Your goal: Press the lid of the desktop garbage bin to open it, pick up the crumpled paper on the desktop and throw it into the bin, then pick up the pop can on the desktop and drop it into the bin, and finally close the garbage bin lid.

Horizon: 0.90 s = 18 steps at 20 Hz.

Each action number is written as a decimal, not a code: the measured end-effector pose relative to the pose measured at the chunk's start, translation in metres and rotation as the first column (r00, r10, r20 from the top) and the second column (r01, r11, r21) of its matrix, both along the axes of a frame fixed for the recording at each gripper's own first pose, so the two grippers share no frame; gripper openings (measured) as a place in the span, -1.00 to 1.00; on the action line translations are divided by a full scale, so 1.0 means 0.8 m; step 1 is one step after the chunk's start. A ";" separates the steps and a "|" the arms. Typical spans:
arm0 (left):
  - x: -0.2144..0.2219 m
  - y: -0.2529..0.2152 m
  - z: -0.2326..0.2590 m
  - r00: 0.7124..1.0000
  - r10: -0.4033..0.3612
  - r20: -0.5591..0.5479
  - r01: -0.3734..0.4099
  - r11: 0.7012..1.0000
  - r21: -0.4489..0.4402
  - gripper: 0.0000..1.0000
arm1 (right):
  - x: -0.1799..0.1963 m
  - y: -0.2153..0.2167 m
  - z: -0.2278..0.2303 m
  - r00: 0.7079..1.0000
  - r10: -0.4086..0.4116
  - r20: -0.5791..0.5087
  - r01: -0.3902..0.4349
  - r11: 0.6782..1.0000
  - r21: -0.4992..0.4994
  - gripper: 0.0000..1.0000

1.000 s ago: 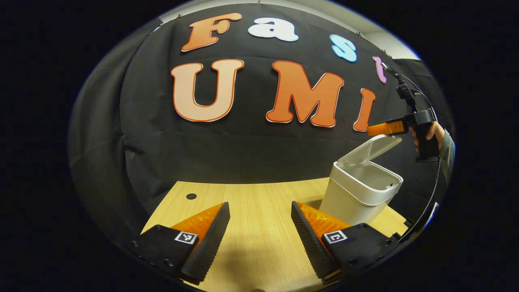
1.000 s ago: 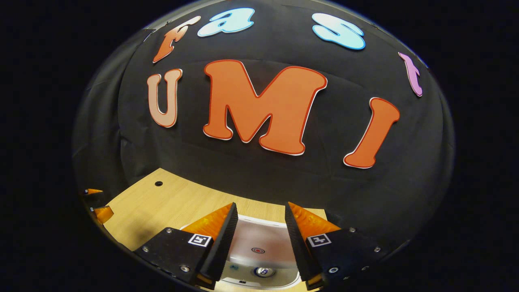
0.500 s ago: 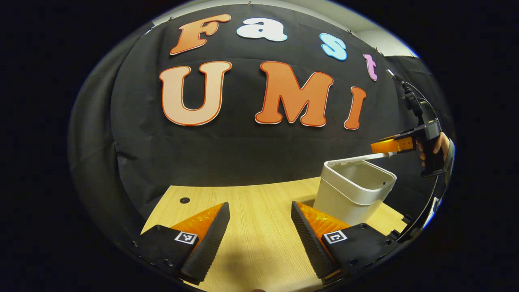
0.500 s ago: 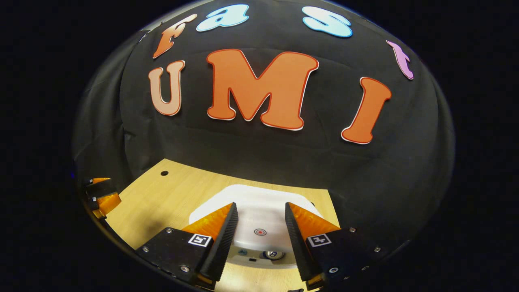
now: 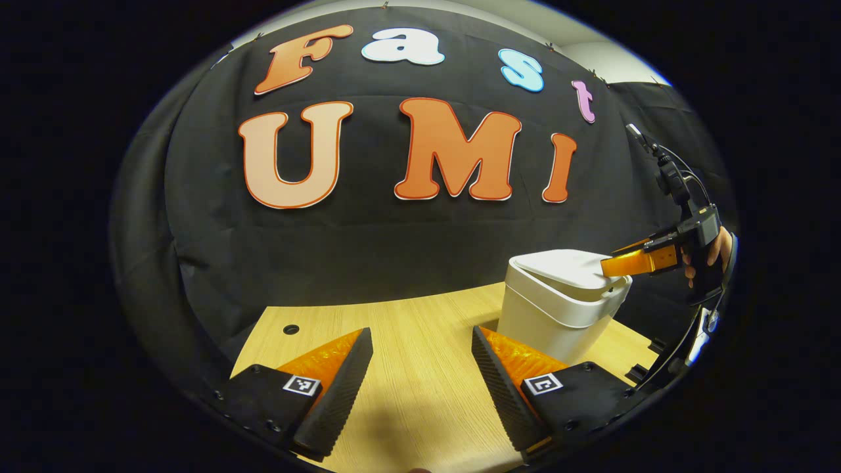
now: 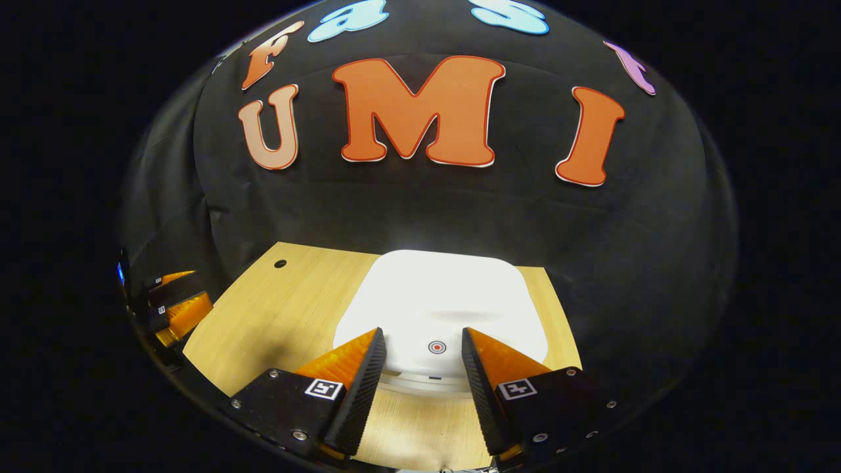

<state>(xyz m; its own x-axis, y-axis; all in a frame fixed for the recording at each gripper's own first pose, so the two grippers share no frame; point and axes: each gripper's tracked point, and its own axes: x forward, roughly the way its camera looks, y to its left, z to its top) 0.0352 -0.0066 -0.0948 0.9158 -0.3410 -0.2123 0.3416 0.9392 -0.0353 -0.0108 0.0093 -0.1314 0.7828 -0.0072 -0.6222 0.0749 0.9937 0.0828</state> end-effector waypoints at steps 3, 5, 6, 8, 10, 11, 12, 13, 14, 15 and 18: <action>-0.001 0.000 0.001 1.000 -0.006 0.000 0.006 1.000 0.010 0.93 | -0.002 -0.002 -0.007 0.999 -0.031 -0.018 0.031 0.999 0.025 0.43; -0.003 0.000 0.001 1.000 -0.009 -0.003 0.009 1.000 0.012 0.93 | -0.006 -0.005 -0.017 0.998 -0.050 -0.034 0.051 0.998 0.025 0.27; -0.004 0.000 0.002 1.000 -0.010 -0.004 0.010 1.000 0.012 0.93 | -0.010 -0.006 -0.022 0.997 -0.055 -0.056 0.056 0.998 0.019 0.19; -0.005 0.001 0.001 1.000 -0.010 -0.007 0.010 1.000 0.015 0.94 | -0.009 -0.005 -0.023 0.996 -0.065 -0.056 0.066 0.998 0.013 0.25; -0.006 0.000 0.000 1.000 -0.009 -0.012 0.010 1.000 0.017 0.93 | -0.010 -0.006 -0.027 0.994 -0.071 -0.080 0.073 0.997 0.021 0.25; -0.007 0.000 -0.002 1.000 -0.011 -0.014 0.011 1.000 0.018 0.94 | -0.009 -0.007 -0.024 0.992 -0.088 -0.092 0.092 0.995 0.036 0.23; -0.008 0.001 0.000 1.000 -0.012 -0.014 0.012 1.000 0.019 0.94 | -0.009 -0.007 -0.025 0.990 -0.097 -0.098 0.102 0.994 0.046 0.18; -0.010 0.001 0.000 1.000 -0.012 -0.013 0.013 1.000 0.021 0.94 | -0.009 -0.006 -0.027 0.990 -0.104 -0.099 0.109 0.993 0.049 0.14; -0.009 0.001 0.001 1.000 -0.012 -0.014 0.012 1.000 0.022 0.94 | -0.009 -0.006 -0.030 0.989 -0.102 -0.104 0.106 0.994 0.039 0.14; -0.009 0.002 0.000 1.000 -0.011 -0.015 0.012 1.000 0.021 0.93 | -0.011 -0.006 -0.032 0.988 -0.100 -0.115 0.104 0.994 0.025 0.14; -0.009 0.006 0.004 1.000 -0.007 -0.017 0.007 1.000 0.020 0.94 | -0.012 -0.004 -0.031 0.987 -0.105 -0.125 0.110 0.994 0.030 0.10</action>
<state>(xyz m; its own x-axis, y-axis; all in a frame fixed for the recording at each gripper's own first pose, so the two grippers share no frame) 0.0283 -0.0021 -0.0917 0.9095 -0.3432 -0.2345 0.3479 0.9373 -0.0225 -0.0201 0.0059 -0.1558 0.6962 -0.0629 -0.7151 0.1930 0.9759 0.1021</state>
